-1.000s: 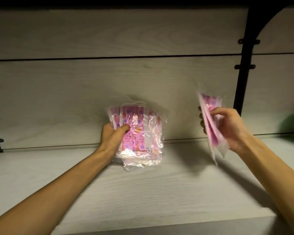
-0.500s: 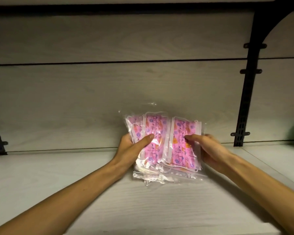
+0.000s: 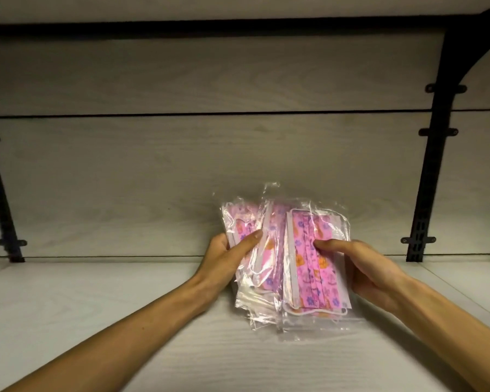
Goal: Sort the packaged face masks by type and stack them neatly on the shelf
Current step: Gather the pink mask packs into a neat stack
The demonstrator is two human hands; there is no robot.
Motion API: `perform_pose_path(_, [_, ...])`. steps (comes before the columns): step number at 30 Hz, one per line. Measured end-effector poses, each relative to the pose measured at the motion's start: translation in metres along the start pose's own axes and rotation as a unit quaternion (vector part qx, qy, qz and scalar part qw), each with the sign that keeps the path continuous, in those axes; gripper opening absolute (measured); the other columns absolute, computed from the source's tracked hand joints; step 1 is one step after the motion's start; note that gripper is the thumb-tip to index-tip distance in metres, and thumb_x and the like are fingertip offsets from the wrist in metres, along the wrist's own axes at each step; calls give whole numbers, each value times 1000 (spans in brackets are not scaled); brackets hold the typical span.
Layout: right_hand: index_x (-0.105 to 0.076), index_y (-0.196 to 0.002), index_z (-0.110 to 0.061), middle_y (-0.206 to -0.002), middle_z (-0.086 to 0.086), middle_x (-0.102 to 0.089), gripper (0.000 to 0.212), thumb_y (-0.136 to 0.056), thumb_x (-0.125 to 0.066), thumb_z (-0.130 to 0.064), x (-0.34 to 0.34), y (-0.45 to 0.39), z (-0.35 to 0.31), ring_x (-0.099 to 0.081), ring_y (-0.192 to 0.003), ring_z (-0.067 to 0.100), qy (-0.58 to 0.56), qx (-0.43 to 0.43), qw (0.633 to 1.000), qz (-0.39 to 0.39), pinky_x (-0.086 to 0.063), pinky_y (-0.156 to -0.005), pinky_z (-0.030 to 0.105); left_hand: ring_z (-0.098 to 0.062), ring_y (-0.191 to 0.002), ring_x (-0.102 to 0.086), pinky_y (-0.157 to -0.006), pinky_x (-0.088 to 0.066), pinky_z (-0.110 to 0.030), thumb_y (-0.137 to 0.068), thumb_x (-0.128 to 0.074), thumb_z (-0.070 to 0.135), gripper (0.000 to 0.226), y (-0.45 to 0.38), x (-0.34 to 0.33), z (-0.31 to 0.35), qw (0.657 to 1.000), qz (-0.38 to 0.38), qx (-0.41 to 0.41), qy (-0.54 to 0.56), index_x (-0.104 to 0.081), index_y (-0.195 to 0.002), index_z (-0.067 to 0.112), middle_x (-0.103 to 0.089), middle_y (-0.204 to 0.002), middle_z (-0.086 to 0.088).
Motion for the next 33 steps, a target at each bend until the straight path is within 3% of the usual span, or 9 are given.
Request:
perform_pose_path(3, [-62,-103,-2,-89,17,-72,32,-77,-72,-17,1,-1,-1,-69,-69,29,-5,7,1000,18,-60,-65,35,-30,-85,-68,-85,-52,-37,-90,-61,44,48,-3,5,-2,1000,6,16,10,-69,-97,-3,-72,-91,-23])
perform_pose_path(6, [-60,-103,-3,-81,14,-70,36,-73,-69,-20,6,0,-4,-67,-66,27,-20,21,999,28,-57,-68,36,-22,-77,-67,-75,-53,-30,-91,-66,41,34,-4,8,0,999,32,10,-5,-68,-95,7,-70,-83,-14])
perform_pose_path(12, [-61,-104,0,-90,20,-71,44,-66,-79,-14,-1,2,-3,-69,-76,32,-2,-1,1000,-22,-59,-72,41,-28,-87,-76,-74,-62,-33,-78,-80,34,23,0,7,4,998,37,-43,-11,-77,-91,15,-78,-91,-11])
perform_pose_path(14, [-62,-107,1,-97,24,-70,48,-67,-80,-17,-2,2,0,-70,-80,34,6,-14,999,-32,-60,-77,43,-37,-90,-74,-79,-62,-45,-75,-81,33,24,0,8,4,998,43,-44,-2,-78,-89,15,-77,-93,-15])
perform_pose_path(16, [-63,-109,2,-101,25,-70,42,-75,-77,-17,-1,2,1,-70,-81,35,5,-22,999,-31,-60,-80,44,-43,-88,-71,-84,-59,-52,-74,-83,42,40,0,8,5,998,43,-40,4,-75,-90,6,-75,-93,-21])
perform_pose_path(19, [-62,-108,3,-98,24,-68,47,-71,-79,-22,3,3,-1,-67,-79,33,37,-15,999,-14,-58,-77,40,-36,-81,-61,-84,-51,-44,-76,-75,62,68,0,5,5,999,31,-8,21,-66,-95,-4,-65,-87,-24])
perform_pose_path(23, [-62,-108,5,-95,23,-68,54,-67,-81,-24,7,5,-4,-65,-78,31,60,1,998,15,-52,-83,41,-31,-80,-59,-78,-50,-39,-87,-74,39,39,2,4,3,998,55,17,23,-65,-95,2,-59,-83,-16])
perform_pose_path(28, [-60,-104,4,-86,20,-70,43,-72,-73,-23,6,8,-7,-67,-70,30,46,17,998,25,-55,-68,38,-31,-81,-57,-76,-49,-43,-91,-73,30,36,2,2,7,998,53,10,22,-67,-103,-3,-62,-90,-17])
perform_pose_path(33, [-61,-101,4,-90,22,-70,51,-64,-79,-25,1,14,-11,-68,-74,32,58,12,998,4,-58,-71,39,-30,-72,-63,-66,-50,-38,-85,-77,21,15,6,3,14,998,52,-24,5,-74,-86,6,-71,-81,-25])
Point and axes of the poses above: each hand's wrist, its own y-axis away from the middle knuckle, its own x-axis out of the back of the hand, z = x × y, the point moved 4 cm from there along -y, towards the middle knuckle
